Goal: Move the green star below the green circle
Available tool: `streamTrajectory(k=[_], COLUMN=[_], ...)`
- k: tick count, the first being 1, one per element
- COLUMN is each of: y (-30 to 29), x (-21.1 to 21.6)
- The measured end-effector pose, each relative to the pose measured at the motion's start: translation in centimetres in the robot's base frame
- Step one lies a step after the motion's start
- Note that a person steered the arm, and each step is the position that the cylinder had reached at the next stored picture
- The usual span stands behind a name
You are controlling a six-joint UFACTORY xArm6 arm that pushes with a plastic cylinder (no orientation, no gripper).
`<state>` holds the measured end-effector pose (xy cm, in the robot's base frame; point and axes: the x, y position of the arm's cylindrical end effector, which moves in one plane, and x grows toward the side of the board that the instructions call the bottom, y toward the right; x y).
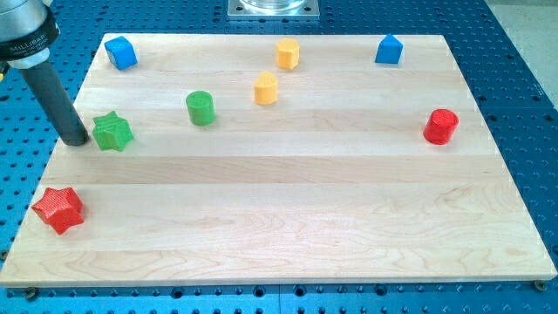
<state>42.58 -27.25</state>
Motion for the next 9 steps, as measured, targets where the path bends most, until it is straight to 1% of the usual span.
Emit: streamTrajectory(k=[1,3,4,6,7,9], y=[1.7,2.1,2.1,2.4,2.7,4.8], x=[-1.4,-3.5,-1.7,-1.1,0.2,0.3])
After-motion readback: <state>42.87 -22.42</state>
